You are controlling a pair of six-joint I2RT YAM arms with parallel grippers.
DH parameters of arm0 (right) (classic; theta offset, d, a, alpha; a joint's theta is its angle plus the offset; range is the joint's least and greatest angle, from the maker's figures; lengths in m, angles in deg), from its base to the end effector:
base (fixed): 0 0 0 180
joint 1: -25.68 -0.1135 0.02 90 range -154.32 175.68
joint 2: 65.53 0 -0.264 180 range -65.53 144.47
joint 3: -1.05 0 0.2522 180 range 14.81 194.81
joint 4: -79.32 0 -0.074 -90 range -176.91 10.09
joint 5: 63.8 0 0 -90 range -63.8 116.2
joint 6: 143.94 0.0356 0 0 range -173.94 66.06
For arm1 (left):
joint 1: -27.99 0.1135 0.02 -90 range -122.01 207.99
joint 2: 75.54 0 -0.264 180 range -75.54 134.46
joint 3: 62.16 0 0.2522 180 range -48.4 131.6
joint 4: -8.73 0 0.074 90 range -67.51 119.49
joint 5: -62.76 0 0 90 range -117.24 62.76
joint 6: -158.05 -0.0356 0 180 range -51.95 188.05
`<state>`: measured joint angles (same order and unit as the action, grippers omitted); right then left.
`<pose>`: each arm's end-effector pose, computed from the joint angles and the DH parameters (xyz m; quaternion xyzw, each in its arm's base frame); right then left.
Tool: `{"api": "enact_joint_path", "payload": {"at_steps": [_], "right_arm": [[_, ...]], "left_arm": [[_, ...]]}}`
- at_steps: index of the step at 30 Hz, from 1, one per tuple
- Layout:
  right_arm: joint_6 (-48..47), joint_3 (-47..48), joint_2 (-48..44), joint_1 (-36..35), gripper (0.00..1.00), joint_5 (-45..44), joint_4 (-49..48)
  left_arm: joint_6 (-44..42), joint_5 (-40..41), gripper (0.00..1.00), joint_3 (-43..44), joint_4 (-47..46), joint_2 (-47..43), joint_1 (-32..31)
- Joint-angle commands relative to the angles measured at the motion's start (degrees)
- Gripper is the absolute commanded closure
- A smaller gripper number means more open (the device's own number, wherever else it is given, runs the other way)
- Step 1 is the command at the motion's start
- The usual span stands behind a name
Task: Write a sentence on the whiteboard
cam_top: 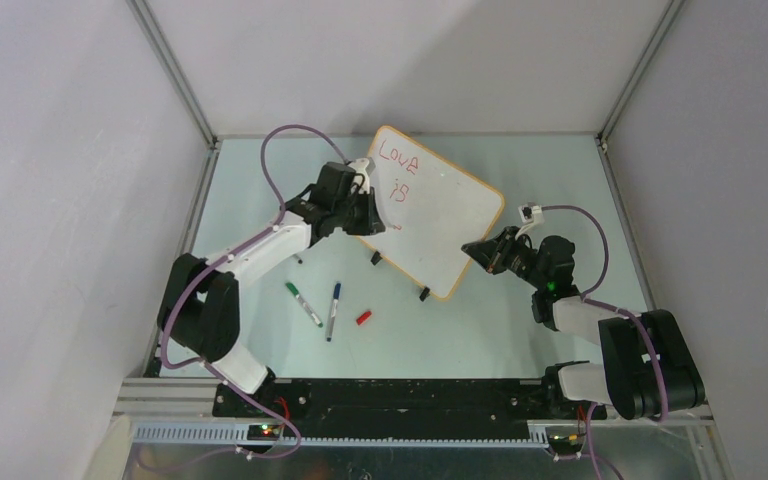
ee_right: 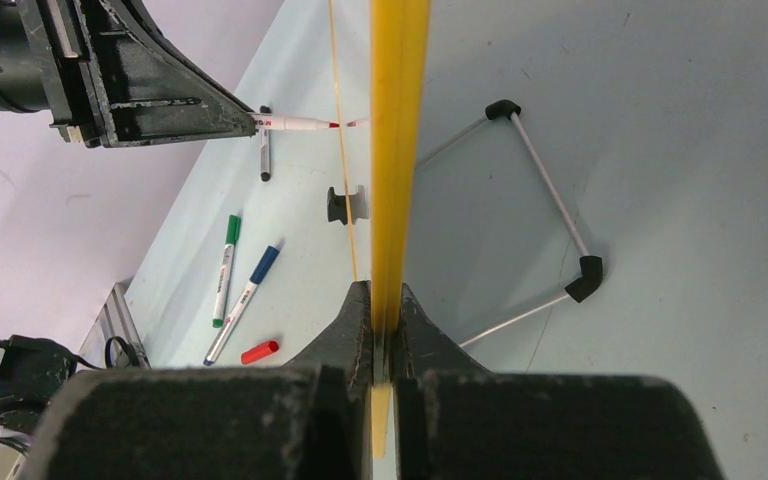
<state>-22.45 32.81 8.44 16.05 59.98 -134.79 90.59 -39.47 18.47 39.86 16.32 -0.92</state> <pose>0.2298 0.0591 0.1832 -0.0499 0.7457 0.4257 0.5101 0.3083 -0.1789 0.2549 0.0935 0.9058 -0.2621 0.3195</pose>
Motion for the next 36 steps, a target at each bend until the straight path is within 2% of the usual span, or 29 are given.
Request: {"api": "enact_joint_path", "payload": {"at_steps": [1, 36], "right_arm": [[-1.8, -0.3, 0.6, 0.4, 1.0, -3.7, 0.6], [-1.9, -0.3, 0.4, 0.5, 1.0, -3.7, 0.9]], "left_arm": [[0.4, -0.5, 1.0, 2.8, -0.6, 0.1, -0.4], [1.0, -3.3, 1.0, 4.0, -0.7, 1.5, -0.8]]}}
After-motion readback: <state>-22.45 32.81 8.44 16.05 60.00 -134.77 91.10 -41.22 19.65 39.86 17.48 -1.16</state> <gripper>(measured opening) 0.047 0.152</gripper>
